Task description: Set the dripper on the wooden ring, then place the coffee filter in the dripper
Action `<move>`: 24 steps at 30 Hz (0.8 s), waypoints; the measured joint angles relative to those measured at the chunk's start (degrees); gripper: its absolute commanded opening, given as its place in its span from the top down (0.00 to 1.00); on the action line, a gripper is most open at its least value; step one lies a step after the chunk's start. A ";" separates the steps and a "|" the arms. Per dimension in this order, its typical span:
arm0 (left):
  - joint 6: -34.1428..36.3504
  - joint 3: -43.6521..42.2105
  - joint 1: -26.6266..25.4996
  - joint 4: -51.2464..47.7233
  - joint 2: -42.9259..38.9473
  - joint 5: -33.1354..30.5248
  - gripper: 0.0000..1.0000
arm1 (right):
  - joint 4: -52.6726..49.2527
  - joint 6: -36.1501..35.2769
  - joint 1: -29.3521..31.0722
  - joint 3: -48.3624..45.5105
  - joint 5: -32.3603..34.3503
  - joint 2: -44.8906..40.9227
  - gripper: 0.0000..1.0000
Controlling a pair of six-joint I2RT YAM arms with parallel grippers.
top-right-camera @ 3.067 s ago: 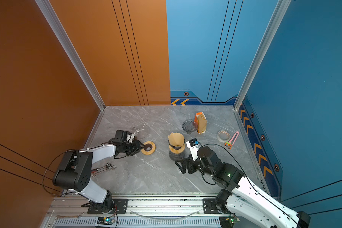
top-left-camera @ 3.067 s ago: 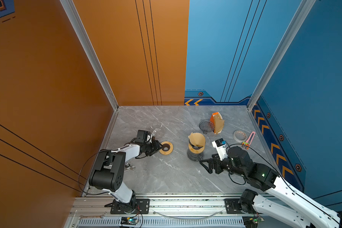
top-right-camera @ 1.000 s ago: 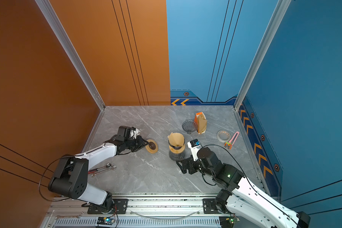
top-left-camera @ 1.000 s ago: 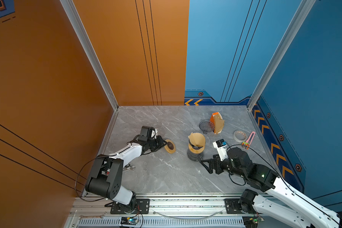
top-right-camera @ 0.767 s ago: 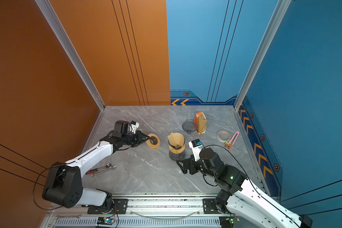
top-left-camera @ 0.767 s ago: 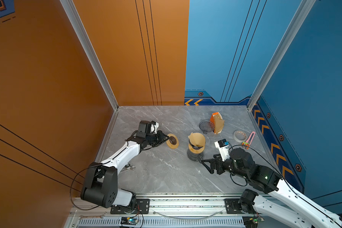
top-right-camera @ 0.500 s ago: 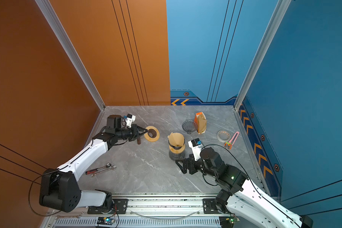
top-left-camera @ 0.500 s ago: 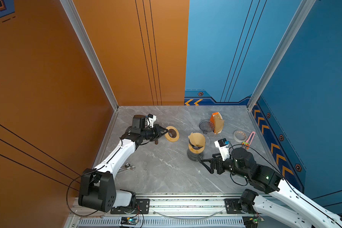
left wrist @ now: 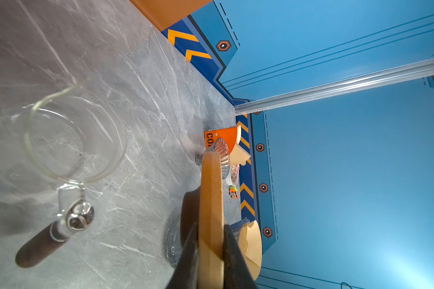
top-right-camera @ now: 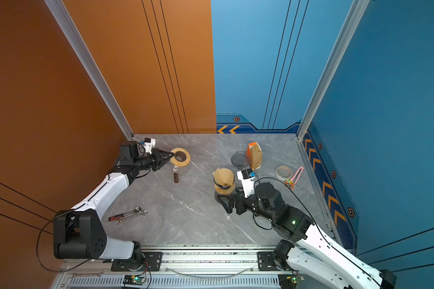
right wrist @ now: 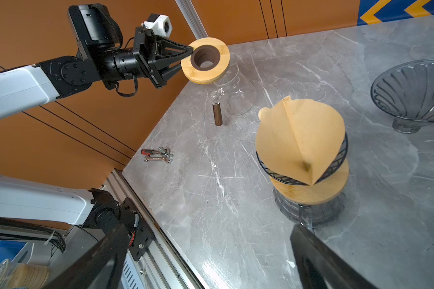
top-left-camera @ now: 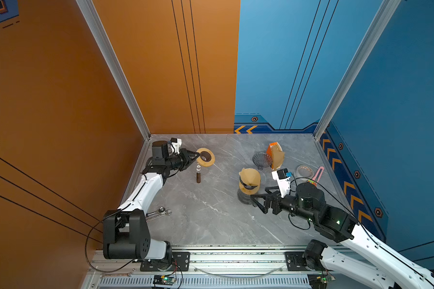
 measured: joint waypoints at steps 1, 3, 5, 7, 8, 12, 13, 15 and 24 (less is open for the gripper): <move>-0.74 -0.22 0.46 1.36 0.92 0.00 0.87 | 0.04 -0.04 0.00 0.37 0.00 0.55 0.00; -1.90 -0.42 1.11 3.54 2.69 0.00 0.87 | 0.17 -0.17 0.00 0.76 0.00 1.14 0.00; -2.62 -0.44 1.60 5.33 4.20 -0.02 0.87 | 0.15 -0.17 0.00 0.81 0.00 1.20 0.00; -3.45 -0.44 1.88 7.17 5.64 -0.04 0.87 | 0.15 -0.17 0.00 0.81 0.00 1.09 0.00; -3.61 -0.44 2.01 7.82 6.12 0.00 0.87 | 0.15 -0.17 0.00 0.81 0.00 1.05 0.00; -4.11 -0.44 2.01 9.99 9.18 -0.04 0.87 | 0.15 -0.17 -0.02 0.81 0.00 0.94 0.00; -4.15 -0.44 2.05 10.29 10.08 -0.07 0.87 | 0.13 -0.20 -0.02 0.81 0.00 0.94 0.00; -4.52 -0.42 2.12 10.82 11.45 -0.11 0.87 | 0.13 -0.20 -0.02 0.81 -0.02 0.94 0.00; -5.16 2.51 2.95 11.87 15.30 -0.76 0.87 | 0.09 -0.20 -0.02 0.81 -0.04 0.94 0.00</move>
